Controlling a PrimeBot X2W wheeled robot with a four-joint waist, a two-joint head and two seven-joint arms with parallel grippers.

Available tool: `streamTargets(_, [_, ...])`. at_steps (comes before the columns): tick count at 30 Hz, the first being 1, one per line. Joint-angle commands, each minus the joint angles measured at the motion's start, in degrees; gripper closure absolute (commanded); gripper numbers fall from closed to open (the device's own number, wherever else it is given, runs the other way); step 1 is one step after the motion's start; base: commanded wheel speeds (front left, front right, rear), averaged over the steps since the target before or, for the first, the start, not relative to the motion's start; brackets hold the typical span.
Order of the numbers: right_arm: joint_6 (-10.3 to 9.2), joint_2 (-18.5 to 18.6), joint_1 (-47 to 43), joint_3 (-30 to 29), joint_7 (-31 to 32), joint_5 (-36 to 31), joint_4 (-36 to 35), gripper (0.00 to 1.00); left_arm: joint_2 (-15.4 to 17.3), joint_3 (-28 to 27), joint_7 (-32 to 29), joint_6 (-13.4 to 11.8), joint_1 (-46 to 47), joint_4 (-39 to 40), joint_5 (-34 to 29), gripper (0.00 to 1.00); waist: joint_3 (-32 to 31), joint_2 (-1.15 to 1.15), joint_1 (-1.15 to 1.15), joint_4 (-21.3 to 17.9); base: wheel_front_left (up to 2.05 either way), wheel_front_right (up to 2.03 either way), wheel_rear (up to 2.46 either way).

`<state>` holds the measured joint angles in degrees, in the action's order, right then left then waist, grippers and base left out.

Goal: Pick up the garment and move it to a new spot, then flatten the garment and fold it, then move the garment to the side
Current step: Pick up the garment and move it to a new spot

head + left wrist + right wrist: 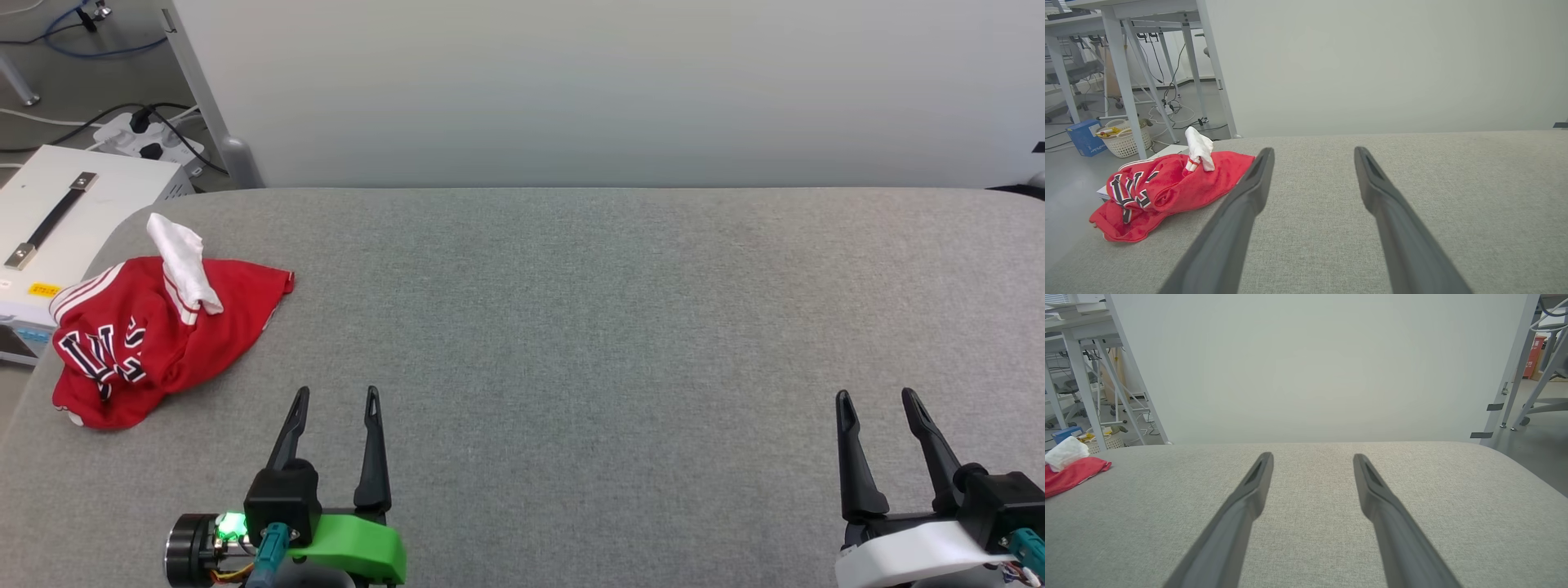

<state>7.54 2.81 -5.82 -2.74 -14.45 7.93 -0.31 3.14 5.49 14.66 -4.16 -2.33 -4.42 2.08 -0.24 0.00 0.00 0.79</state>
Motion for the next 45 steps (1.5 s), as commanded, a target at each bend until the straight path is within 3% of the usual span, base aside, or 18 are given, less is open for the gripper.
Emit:
streamTargets(1, [-0.05,0.07,-0.78,-0.07,-0.55,0.4,0.09,0.0,-0.26,0.15,0.34,-0.39,-0.51,-0.09,0.26,0.0,-0.02,0.0,0.0,0.07,0.0,0.0,0.0])
streamTargets(12, [-0.05,0.07,-0.79,0.37,-0.55,-0.4,-0.19,0.0,-0.26,-0.57,0.34,-0.53,0.01,-0.52,0.06,0.0,0.63,0.0,0.0,3.59,0.0,0.0,0.0])
streamTargets(45, [-0.05,0.07,0.3,1.34,-0.55,-1.91,-0.06,0.0,-0.26,-4.13,0.34,-1.53,0.99,-0.79,3.63,0.0,3.13,0.0,0.0,28.66,0.0,0.0,0.0])
